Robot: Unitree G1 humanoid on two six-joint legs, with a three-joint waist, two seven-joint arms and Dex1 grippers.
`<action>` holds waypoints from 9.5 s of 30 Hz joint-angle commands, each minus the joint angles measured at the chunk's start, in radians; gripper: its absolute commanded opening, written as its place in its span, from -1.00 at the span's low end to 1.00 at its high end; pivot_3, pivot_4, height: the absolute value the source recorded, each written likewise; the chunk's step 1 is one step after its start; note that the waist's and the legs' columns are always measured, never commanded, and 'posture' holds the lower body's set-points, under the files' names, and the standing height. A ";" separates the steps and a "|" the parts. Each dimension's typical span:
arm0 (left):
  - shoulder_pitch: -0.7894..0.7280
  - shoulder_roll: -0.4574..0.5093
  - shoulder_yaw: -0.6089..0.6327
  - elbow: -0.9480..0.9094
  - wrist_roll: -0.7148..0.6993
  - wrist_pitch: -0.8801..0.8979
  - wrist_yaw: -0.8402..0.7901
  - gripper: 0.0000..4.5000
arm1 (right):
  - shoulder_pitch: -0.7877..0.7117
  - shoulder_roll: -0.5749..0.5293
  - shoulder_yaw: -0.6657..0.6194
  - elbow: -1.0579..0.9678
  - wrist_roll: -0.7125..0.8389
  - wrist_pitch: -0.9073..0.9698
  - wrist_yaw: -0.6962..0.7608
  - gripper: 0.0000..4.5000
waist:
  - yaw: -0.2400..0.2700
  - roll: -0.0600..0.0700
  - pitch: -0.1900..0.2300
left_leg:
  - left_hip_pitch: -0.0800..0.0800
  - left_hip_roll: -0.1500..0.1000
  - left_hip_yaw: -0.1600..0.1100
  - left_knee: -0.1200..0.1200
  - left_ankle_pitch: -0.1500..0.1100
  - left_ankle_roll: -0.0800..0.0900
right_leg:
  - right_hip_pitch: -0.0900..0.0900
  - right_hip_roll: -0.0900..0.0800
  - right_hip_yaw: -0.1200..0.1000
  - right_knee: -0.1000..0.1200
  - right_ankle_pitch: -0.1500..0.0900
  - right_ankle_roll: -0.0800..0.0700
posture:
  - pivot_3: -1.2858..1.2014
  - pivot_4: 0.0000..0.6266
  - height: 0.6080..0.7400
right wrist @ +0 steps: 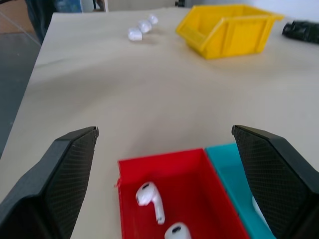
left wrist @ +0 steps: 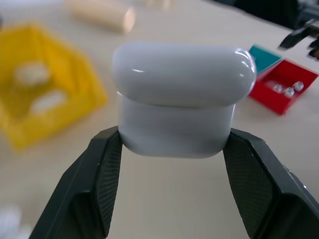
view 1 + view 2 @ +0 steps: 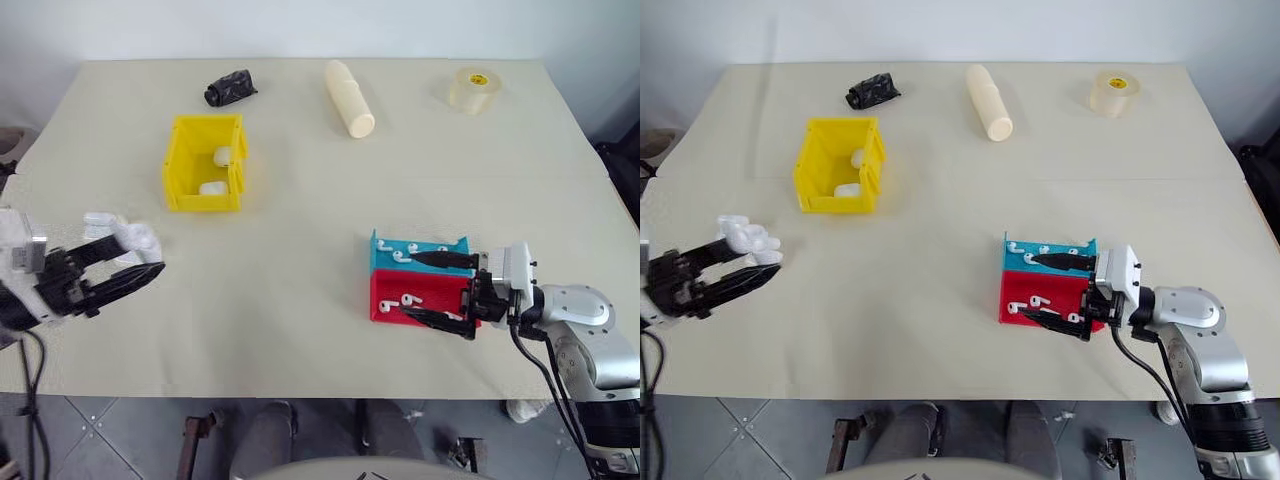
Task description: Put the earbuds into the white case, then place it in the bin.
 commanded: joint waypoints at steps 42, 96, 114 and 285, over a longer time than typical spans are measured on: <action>-0.189 -0.355 -0.682 0.165 0.165 -0.445 0.021 0.21 | 0.067 -0.589 -0.025 -0.397 -0.024 0.691 -0.252 1.00 | 0.003 0.003 -0.001 | -0.001 -0.002 0.000 0.002 -0.002 0.006 | 0.005 0.000 -0.001 -0.011 0.003 0.006 | 0.03 -0.52 1.00; -0.158 -0.341 -0.694 0.109 0.138 -0.408 0.018 0.21 | -0.090 -0.510 0.224 -0.425 -0.336 0.643 -0.178 -0.68 | -0.002 0.002 -0.001 | -0.001 -0.001 0.002 0.002 -0.003 0.007 | 0.004 0.001 0.000 -0.011 0.004 0.007 | 0.03 -0.52 1.00; -0.196 -0.330 -0.641 0.207 0.081 -0.448 -0.090 0.21 | 0.036 0.052 -0.092 -0.542 0.115 0.300 -0.289 -0.68 | -0.003 0.002 -0.001 | -0.001 -0.002 0.001 0.002 -0.002 0.006 | 0.005 0.000 0.000 -0.010 0.004 0.007 | 0.03 -0.52 1.00; -0.259 -0.265 -0.673 0.119 0.161 -0.272 0.085 0.21 | -0.232 0.129 -0.164 -0.254 0.277 0.608 -0.145 -0.76 | -0.003 0.005 0.000 | -0.005 -0.003 0.001 0.001 -0.001 0.007 | 0.001 -0.001 0.001 -0.011 0.005 0.008 | 0.03 -0.52 1.00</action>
